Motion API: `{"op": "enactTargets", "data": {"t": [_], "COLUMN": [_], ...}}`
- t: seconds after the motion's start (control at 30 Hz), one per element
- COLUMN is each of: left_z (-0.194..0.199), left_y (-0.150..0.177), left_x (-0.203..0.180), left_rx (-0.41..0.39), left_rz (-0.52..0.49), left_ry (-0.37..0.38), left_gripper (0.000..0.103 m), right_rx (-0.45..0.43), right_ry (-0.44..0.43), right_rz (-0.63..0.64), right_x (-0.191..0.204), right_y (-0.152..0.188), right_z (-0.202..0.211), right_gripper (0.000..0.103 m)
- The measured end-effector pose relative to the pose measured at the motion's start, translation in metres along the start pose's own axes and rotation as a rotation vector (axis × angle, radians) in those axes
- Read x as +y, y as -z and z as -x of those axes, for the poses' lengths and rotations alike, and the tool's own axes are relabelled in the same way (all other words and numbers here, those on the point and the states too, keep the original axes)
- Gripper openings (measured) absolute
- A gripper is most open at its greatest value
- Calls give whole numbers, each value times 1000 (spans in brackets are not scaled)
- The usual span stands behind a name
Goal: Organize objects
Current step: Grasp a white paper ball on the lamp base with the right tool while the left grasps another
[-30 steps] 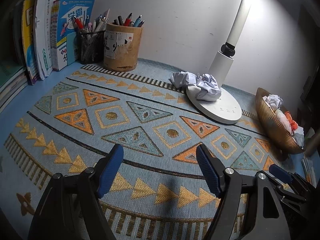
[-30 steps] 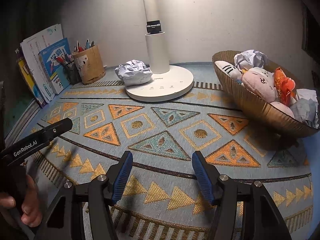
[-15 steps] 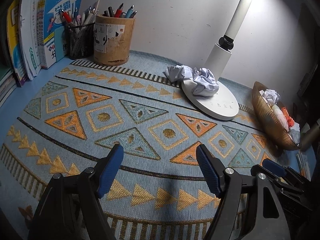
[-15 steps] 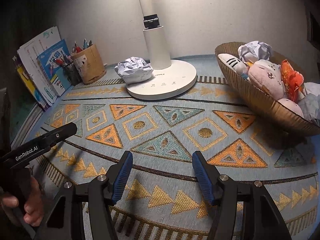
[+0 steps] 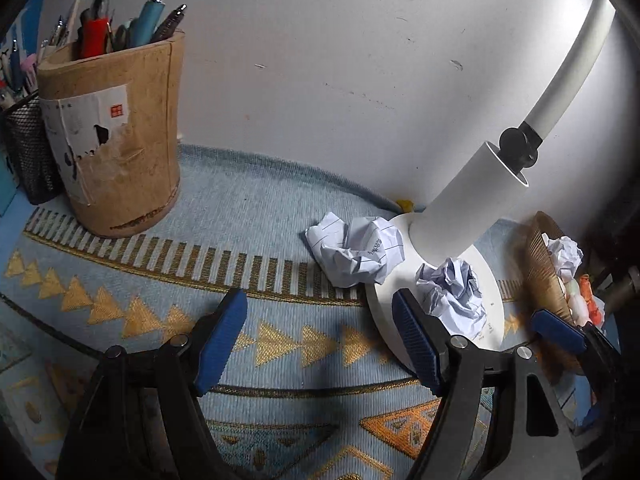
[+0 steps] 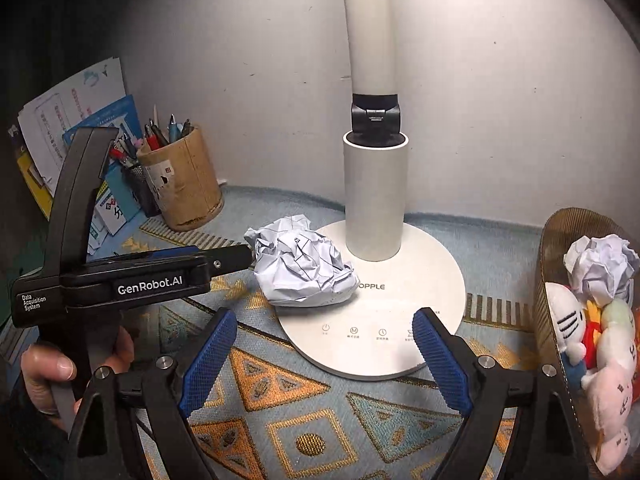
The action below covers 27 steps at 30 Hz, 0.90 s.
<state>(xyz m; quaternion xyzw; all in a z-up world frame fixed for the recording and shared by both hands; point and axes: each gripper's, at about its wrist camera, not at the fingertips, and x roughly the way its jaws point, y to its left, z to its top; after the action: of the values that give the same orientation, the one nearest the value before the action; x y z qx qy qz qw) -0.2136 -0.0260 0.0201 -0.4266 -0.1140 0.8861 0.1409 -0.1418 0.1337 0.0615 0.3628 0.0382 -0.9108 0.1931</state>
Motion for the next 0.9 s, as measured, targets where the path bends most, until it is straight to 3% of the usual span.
{"op": "enactTargets", "data": {"t": [0.1, 0.27, 0.33, 0.37, 0.43, 0.53, 0.6, 0.7, 0.9], "left_z": [-16, -33, -38, -38, -38, -40, -36, -32, 0], "left_y": [-6, -22, -23, -22, -20, -17, -14, -7, -7], "left_x": [-2, 8, 10, 9, 8, 3, -6, -22, -41], "left_rx": [28, 28, 22, 21, 28, 39, 28, 9, -77], "left_rz": [-25, 69, 83, 83, 79, 62, 22, -38, -60], "left_ry": [21, 103, 116, 123, 162, 169, 179, 129, 157], "left_gripper": [73, 73, 74, 73, 71, 57, 34, 34, 34], "right_rx": [29, 46, 59, 72, 54, 40, 26, 2, -46], "right_ry": [-16, 1, -12, -20, -10, -11, -20, -33, -60], "right_rz": [49, 65, 64, 68, 81, 76, 51, 15, -12], "right_x": [6, 6, 5, 6, 7, 7, 5, -1, -12], "right_y": [-11, -22, -25, -26, -25, -23, -20, -12, 20], "right_z": [-17, -43, -49, -52, -51, -46, -37, -13, 67], "right_gripper": [89, 88, 75, 62, 61, 55, 54, 54, 54]}}
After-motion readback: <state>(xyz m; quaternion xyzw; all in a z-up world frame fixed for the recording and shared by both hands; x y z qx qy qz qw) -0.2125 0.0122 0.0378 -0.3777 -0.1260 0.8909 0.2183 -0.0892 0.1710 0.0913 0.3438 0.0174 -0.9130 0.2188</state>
